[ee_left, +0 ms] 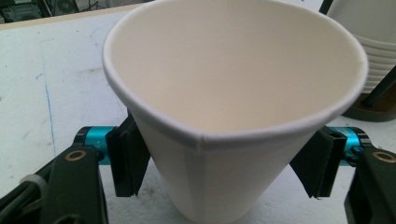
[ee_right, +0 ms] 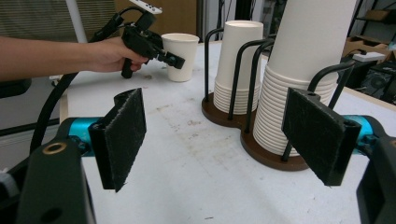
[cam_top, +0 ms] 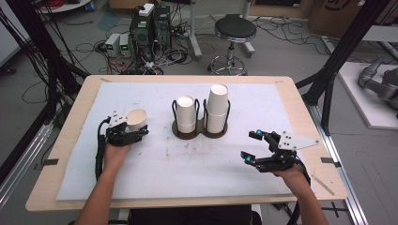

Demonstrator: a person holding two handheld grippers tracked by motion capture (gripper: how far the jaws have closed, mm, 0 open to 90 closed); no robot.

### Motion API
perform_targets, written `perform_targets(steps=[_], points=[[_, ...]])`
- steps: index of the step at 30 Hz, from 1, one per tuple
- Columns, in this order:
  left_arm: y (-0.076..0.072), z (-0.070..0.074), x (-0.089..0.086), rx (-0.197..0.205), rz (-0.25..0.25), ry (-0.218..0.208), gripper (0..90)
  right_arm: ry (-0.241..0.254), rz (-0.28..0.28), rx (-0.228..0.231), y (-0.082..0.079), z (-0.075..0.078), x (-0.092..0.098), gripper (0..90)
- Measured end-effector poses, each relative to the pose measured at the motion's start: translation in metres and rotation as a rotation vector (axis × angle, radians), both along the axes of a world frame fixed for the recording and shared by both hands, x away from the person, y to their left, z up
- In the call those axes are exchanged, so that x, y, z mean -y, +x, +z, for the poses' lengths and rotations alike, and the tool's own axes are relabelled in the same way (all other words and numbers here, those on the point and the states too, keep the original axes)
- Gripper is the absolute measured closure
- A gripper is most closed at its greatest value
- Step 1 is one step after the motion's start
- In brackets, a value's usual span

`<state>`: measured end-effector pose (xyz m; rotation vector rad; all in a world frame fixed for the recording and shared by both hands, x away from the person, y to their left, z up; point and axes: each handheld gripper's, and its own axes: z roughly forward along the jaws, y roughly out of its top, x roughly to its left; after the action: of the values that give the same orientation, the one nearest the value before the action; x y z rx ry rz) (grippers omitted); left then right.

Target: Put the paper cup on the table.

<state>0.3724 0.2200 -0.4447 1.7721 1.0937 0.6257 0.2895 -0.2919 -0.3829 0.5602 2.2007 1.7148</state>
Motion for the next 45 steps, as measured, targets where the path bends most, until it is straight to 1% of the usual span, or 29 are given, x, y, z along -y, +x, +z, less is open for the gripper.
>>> perform_targets(steps=[3, 5, 7, 9, 12, 13, 15, 16, 22, 24, 26, 28, 30, 35, 38, 40, 45], points=[[-0.001, 0.0, -0.002, -0.002, 0.001, -0.014, 26.6, -0.001, 0.0, 0.005, 0.001, 0.0, 0.0, 22.3], [-0.003, 0.0, -0.002, 0.005, -0.006, -0.027, 26.2, -0.002, -0.001, 0.002, 0.001, 0.0, 0.0, 22.3], [-0.005, 0.0, -0.003, 0.008, -0.013, -0.028, 26.1, -0.003, -0.001, 0.003, 0.001, 0.0, 0.0, 22.3], [-0.007, 0.0, -0.004, 0.0, -0.011, -0.031, 24.0, -0.004, 0.001, 0.003, 0.001, -0.001, 0.0, 22.6], [-0.012, 0.0, -0.007, 0.003, -0.016, -0.031, 23.8, -0.006, 0.003, -0.004, 0.0, -0.001, 0.0, 22.9], [-0.013, 0.0, -0.008, -0.002, -0.018, -0.031, 23.8, -0.005, 0.001, 0.001, 0.0, 0.0, 0.0, 22.9], [-0.017, 0.0, -0.011, 0.007, -0.011, -0.032, 23.7, -0.005, 0.0, 0.0, 0.0, 0.0, 0.0, 22.9], [-0.018, 0.001, -0.013, 0.005, -0.007, -0.033, 23.7, -0.004, 0.0, 0.0, 0.0, 0.0, 0.0, 22.9], [-0.031, 0.002, -0.021, 0.015, -0.009, -0.045, 23.7, -0.006, 0.002, 0.0, 0.001, -0.001, -0.001, 22.9], [-0.036, 0.004, -0.023, 0.025, -0.014, -0.051, 23.7, -0.009, 0.0, 0.001, 0.002, -0.001, -0.001, 22.9], [-0.041, 0.005, -0.025, 0.035, -0.02, -0.068, 23.7, -0.01, -0.005, -0.002, 0.002, -0.001, 0.0, 22.8], [-0.046, 0.007, -0.026, 0.05, -0.014, -0.082, 22.9, -0.009, -0.01, -0.006, 0.002, -0.001, 0.0, 22.4], [-0.05, 0.011, -0.027, 0.065, -0.024, -0.097, 21.5, -0.01, -0.014, 0.001, 0.002, -0.001, 0.001, 22.3], [-0.062, 0.023, -0.025, 0.103, -0.063, -0.113, 21.4, -0.021, -0.026, 0.002, 0.003, -0.002, 0.002, 22.2], [-0.069, 0.029, -0.021, 0.127, -0.107, -0.122, 21.5, -0.03, -0.037, 0.001, 0.004, -0.003, 0.003, 22.2], [-0.073, 0.034, -0.019, 0.142, -0.123, -0.129, 21.5, -0.036, -0.046, 0.001, 0.004, -0.004, 0.004, 22.2], [-0.079, 0.047, -0.015, 0.18, -0.143, -0.141, 21.5, -0.045, -0.059, -0.002, 0.005, -0.004, 0.005, 22.2]])
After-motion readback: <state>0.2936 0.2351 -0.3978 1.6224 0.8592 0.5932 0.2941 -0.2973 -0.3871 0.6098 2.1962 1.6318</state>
